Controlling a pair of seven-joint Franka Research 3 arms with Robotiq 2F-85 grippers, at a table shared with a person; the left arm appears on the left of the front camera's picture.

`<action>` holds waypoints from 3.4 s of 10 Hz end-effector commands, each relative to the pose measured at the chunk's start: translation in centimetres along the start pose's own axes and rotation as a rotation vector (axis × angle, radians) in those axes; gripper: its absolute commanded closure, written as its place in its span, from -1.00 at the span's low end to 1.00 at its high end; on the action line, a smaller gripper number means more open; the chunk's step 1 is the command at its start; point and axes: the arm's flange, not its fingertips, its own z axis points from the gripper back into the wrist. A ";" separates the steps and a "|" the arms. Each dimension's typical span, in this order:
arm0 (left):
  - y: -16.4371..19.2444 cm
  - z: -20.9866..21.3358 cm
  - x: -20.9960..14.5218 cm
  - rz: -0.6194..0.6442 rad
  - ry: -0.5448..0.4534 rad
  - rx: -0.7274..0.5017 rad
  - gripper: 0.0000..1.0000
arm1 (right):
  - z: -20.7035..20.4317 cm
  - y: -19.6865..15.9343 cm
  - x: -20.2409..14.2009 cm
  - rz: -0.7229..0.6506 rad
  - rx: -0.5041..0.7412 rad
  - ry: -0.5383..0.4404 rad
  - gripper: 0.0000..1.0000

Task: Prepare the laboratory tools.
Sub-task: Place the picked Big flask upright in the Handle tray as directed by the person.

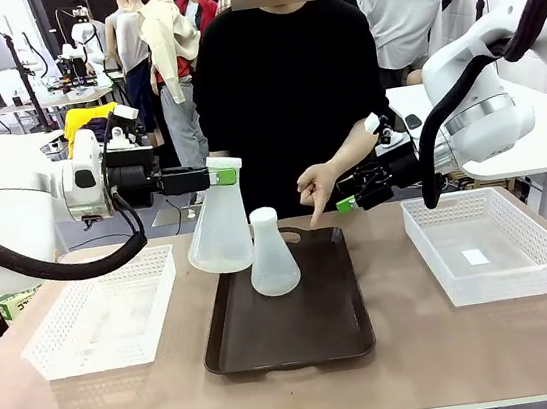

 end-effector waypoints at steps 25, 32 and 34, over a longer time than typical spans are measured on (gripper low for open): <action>2.6 -11.0 -13.7 -0.238 0.123 -0.171 -1.00 | 0.0 0.0 0.0 0.001 0.004 0.005 -1.00; 2.9 -8.7 -14.6 -0.157 0.152 -0.130 -1.00 | 0.0 0.0 0.0 0.001 0.004 0.005 -1.00; 3.2 -9.1 -14.8 -0.201 0.127 -0.130 -1.00 | 0.0 0.0 0.0 0.001 0.004 0.005 -1.00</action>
